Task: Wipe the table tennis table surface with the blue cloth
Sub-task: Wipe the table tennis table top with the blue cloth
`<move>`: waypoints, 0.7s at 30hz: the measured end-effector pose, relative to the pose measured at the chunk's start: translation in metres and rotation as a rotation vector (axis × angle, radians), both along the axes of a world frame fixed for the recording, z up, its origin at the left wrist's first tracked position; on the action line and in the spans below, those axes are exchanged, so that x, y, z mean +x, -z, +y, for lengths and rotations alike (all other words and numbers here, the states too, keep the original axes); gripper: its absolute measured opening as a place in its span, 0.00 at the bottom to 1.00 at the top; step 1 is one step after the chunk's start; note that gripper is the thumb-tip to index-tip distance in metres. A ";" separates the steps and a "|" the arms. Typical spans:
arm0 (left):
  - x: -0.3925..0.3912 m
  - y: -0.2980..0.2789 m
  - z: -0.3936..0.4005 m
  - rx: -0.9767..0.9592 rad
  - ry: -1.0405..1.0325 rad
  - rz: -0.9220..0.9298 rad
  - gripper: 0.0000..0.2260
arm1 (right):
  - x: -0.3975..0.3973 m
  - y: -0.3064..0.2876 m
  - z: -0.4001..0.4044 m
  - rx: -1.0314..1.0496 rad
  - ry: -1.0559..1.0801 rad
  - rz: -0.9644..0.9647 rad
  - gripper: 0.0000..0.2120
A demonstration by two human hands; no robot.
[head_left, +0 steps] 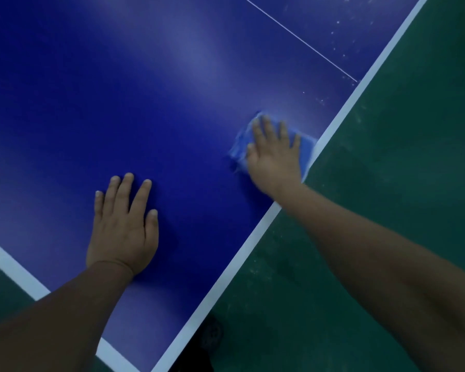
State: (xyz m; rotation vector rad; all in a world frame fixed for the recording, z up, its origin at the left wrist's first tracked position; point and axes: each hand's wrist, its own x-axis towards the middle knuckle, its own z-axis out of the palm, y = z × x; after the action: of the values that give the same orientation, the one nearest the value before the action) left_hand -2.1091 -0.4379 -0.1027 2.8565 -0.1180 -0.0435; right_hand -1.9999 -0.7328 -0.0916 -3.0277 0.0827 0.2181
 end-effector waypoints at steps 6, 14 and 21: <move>-0.001 -0.001 -0.001 0.015 -0.004 0.011 0.28 | -0.018 0.000 -0.007 -0.027 -0.370 0.050 0.30; 0.002 -0.001 0.001 0.008 -0.016 0.022 0.27 | 0.034 -0.005 -0.047 0.025 0.101 0.017 0.28; 0.002 -0.004 -0.009 0.067 -0.085 0.030 0.28 | 0.014 -0.004 -0.023 0.001 -0.490 0.072 0.29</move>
State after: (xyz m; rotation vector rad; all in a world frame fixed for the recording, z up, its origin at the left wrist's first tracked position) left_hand -2.1072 -0.4470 -0.0982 2.9227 0.0114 -0.0735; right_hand -1.9857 -0.7558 -0.0875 -2.9830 -0.6565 0.3618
